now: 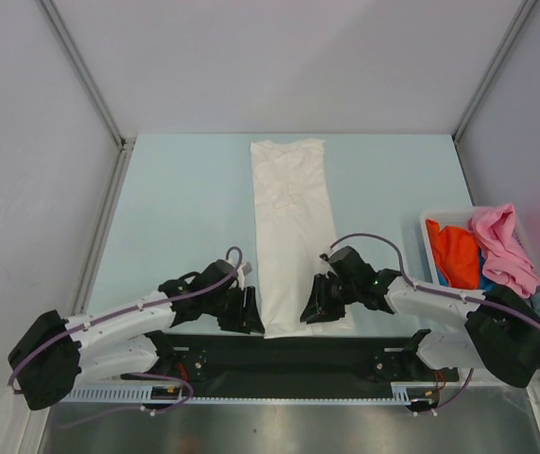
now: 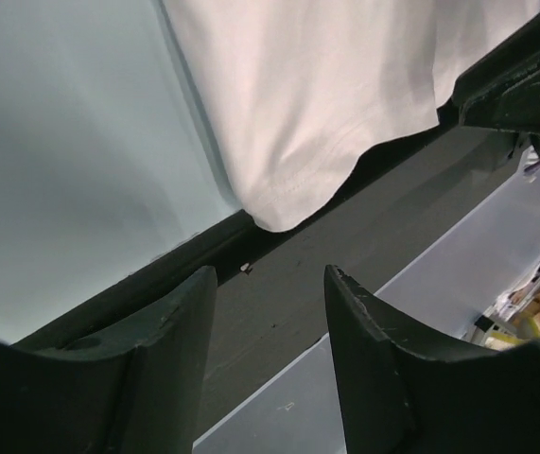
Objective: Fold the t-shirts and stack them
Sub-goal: Fold the tshirt
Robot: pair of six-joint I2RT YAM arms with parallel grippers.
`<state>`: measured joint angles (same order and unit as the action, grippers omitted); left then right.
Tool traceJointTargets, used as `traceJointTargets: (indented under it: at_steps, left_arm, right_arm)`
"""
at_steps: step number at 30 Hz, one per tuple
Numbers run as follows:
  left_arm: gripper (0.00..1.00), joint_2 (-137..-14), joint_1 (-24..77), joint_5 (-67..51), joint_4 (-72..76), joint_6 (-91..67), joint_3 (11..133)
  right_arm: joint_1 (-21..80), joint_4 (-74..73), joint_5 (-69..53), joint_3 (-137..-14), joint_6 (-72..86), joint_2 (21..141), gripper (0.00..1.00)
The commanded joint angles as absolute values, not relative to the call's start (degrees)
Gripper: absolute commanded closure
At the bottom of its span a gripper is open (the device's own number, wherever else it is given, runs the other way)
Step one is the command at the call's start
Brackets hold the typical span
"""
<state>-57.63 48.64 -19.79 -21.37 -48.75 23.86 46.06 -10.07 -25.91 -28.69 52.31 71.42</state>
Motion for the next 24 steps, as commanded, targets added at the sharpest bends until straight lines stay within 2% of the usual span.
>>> traceJointTargets:
  at_steps: [1,5,9,17,20,21,24]
  left_arm:
    - [0.45,-60.7,51.1,-16.4,-23.6,-46.0,27.7]
    - [0.44,-63.1,51.6,-17.6,-20.1,-47.4,26.7]
    - [0.34,-65.6,51.6,-17.8,-18.0,-48.6,26.8]
    - [0.35,-68.8,51.6,-17.9,-15.7,-50.3,26.9]
    - [0.37,-69.3,51.6,-17.9,-15.9,-50.3,27.2]
    - [0.37,-69.6,51.6,-17.8,-16.2,-50.4,27.2]
    - [0.39,-70.2,51.6,-18.1,-15.5,-50.9,26.8]
  right_arm:
    - [46.5,-6.5,-26.2,-27.4,53.4,72.6,0.7]
    - [47.0,-5.2,-26.5,-27.2,53.8,74.3,0.69]
    - [47.6,-4.6,-26.2,-27.0,54.0,75.3,0.67]
    - [47.9,-2.8,-26.3,-26.5,54.7,76.6,0.68]
    - [47.9,-2.6,-26.3,-26.5,54.6,77.1,0.71]
    - [47.9,-2.7,-26.3,-26.5,54.3,77.1,0.76]
    - [47.9,-3.3,-25.8,-26.5,54.1,77.0,0.82]
